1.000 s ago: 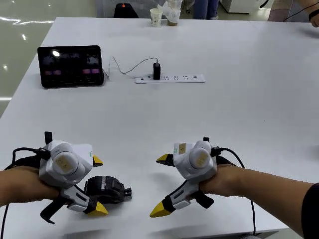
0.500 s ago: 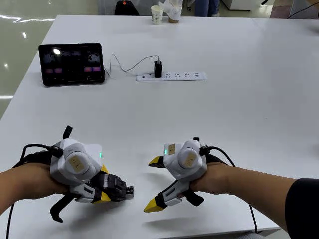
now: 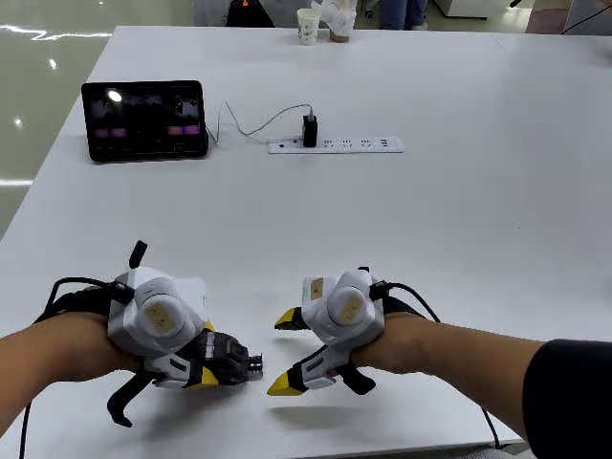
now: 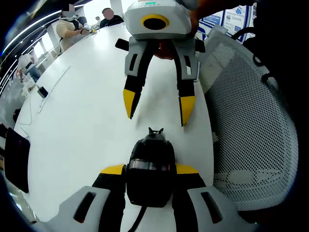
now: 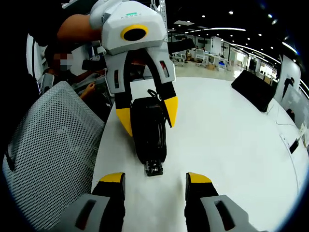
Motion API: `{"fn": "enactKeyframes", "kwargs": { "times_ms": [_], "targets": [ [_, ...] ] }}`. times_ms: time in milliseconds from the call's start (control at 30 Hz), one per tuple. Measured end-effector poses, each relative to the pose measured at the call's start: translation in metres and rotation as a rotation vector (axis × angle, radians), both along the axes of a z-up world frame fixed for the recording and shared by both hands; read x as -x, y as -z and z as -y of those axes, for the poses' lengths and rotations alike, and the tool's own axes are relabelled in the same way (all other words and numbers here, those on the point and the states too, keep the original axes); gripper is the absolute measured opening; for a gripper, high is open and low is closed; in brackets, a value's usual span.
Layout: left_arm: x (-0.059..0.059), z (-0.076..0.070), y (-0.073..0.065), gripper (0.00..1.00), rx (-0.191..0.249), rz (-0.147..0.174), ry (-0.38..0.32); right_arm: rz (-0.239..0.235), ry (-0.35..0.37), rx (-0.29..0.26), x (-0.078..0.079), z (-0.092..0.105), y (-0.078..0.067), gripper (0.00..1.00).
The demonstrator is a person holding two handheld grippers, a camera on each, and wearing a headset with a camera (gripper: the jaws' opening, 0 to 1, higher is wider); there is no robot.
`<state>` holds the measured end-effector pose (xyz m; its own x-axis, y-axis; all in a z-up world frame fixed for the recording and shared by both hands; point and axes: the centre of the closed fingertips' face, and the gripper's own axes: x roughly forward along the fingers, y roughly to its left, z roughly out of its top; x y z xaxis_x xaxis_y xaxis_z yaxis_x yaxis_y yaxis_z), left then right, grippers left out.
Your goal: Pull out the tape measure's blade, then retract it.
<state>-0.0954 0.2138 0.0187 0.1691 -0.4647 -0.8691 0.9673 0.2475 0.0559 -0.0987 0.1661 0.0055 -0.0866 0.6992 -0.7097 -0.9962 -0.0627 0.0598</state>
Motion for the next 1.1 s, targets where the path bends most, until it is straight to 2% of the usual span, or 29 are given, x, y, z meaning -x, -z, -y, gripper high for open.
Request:
{"fn": "enactKeyframes", "kwargs": {
  "times_ms": [167, 433, 533, 600, 633, 667, 733, 933, 967, 1033, 1100],
  "targets": [
    [0.000, 0.000, 0.000, 0.31, 0.007, -0.003, -0.012, -0.004, -0.031, 0.036, 0.006, -0.005, 0.013, 0.38],
    [0.000, 0.000, 0.000, 0.31, 0.013, -0.005, -0.009, 0.028, -0.061, 0.040, 0.007, -0.012, 0.014, 0.26],
    [0.000, 0.000, 0.000, 0.31, 0.012, -0.003, -0.007, 0.010, -0.057, 0.037, 0.009, -0.015, 0.014, 0.27],
    [0.000, 0.000, 0.000, 0.31, 0.013, 0.000, -0.008, 0.026, -0.080, 0.045, 0.009, -0.016, 0.016, 0.24],
    [0.000, 0.000, 0.000, 0.31, 0.014, 0.002, -0.009, 0.033, -0.070, 0.046, 0.009, -0.018, 0.018, 0.20],
    [0.000, 0.000, 0.000, 0.31, 0.014, 0.003, -0.008, 0.058, -0.046, 0.048, 0.003, -0.020, 0.019, 0.17],
    [0.000, -0.001, 0.000, 0.31, 0.014, 0.004, -0.008, 0.082, -0.058, 0.058, 0.001, -0.021, 0.020, 0.13],
    [-0.001, -0.001, 0.001, 0.31, 0.015, 0.009, -0.007, 0.075, -0.065, 0.090, 0.000, -0.022, 0.023, 0.13],
    [-0.001, -0.001, 0.000, 0.31, 0.016, 0.011, -0.008, 0.084, -0.085, 0.096, 0.001, -0.022, 0.023, 0.12],
    [-0.001, -0.002, 0.000, 0.31, 0.017, 0.015, -0.011, 0.064, -0.062, 0.097, 0.000, -0.021, 0.023, 0.12],
    [-0.001, -0.002, 0.000, 0.31, 0.017, 0.018, -0.009, 0.070, -0.076, 0.098, 0.001, -0.021, 0.023, 0.11]
  ]
}}
